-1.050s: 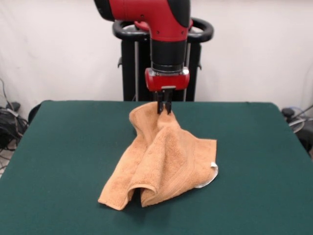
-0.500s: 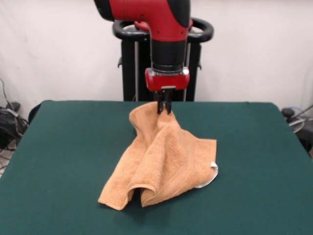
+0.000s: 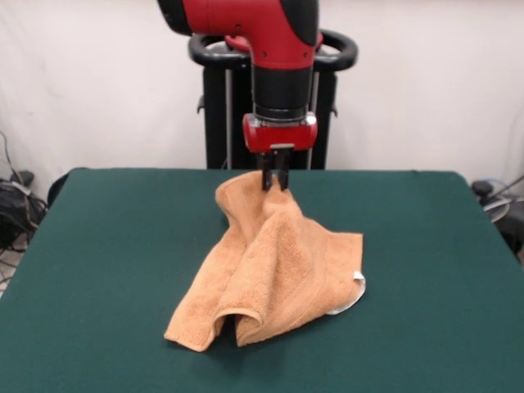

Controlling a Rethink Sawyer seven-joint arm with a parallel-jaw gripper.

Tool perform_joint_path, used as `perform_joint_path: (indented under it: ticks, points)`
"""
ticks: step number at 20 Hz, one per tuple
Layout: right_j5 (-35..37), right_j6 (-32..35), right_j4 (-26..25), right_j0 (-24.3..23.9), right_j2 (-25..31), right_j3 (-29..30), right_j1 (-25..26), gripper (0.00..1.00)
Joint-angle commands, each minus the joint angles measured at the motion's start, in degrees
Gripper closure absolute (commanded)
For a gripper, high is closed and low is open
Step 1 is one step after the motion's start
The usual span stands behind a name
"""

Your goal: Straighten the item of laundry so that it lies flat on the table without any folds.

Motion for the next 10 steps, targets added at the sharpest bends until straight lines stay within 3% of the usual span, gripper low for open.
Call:
perform_joint_path:
  ticks: [1,10]
  points:
    - [5.6,7.1,2.1,0.9,0.7,-3.5,1.3,0.00]
    - [5.8,6.9,2.0,0.8,0.6,-3.4,1.2,0.00]
